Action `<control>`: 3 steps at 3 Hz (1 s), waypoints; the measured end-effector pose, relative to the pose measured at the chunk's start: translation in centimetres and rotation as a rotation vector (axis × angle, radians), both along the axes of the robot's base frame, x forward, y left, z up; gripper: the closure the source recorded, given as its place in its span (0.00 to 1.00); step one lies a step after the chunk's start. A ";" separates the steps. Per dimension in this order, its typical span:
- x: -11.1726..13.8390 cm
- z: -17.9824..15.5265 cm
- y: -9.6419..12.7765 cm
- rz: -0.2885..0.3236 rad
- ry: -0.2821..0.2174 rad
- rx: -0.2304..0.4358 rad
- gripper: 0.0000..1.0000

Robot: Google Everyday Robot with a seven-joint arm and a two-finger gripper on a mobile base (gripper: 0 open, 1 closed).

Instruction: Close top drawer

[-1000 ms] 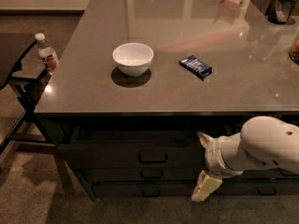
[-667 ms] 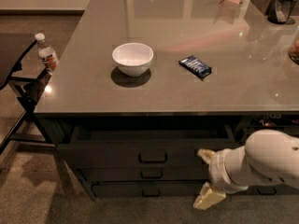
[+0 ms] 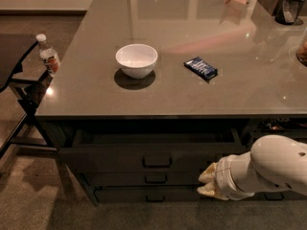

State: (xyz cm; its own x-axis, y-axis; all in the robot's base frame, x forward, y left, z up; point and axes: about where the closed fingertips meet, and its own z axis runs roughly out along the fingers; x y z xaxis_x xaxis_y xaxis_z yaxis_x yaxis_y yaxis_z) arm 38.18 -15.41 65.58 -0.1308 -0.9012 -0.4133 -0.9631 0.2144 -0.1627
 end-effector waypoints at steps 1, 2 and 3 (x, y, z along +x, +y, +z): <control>1.9 -1.5 0.3 -0.001 0.002 -0.020 0.87; 6.1 -4.6 0.1 -0.029 0.003 -0.053 0.86; 6.2 -5.0 0.2 -0.025 0.009 -0.061 0.63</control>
Offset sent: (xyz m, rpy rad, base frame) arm 0.1173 -0.0051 -0.0932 -0.0983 0.0151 -0.0712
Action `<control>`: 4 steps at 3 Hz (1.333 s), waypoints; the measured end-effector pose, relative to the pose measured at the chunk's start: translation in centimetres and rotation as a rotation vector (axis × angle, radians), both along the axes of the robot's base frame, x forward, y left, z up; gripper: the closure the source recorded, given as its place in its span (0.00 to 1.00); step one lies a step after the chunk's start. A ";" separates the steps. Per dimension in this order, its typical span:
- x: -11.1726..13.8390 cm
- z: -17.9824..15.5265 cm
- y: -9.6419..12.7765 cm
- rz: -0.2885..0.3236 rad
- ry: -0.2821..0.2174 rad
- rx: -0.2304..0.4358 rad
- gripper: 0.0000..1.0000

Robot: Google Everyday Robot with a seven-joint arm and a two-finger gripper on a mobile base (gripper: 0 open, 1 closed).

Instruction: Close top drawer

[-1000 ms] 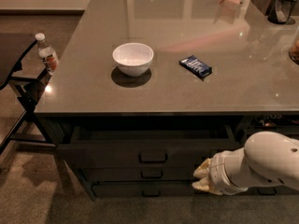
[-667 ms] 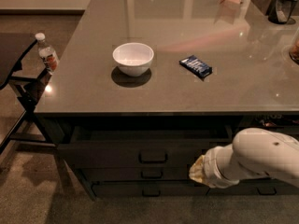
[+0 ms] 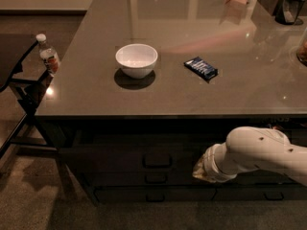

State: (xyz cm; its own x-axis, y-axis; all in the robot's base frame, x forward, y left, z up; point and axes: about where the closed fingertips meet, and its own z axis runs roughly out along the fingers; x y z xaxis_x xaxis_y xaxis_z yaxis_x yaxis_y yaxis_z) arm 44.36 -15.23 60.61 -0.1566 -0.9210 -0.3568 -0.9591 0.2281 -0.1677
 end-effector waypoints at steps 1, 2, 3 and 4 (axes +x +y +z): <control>0.0 0.0 0.0 0.000 0.000 0.000 0.40; 0.0 0.0 0.0 0.000 0.000 0.000 0.18; 0.0 0.0 0.0 0.000 0.000 0.000 0.00; 0.0 0.0 0.0 0.000 0.000 0.000 0.00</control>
Offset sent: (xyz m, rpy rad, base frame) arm -0.0001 -0.0001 0.0002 0.0002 -0.0003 -0.0002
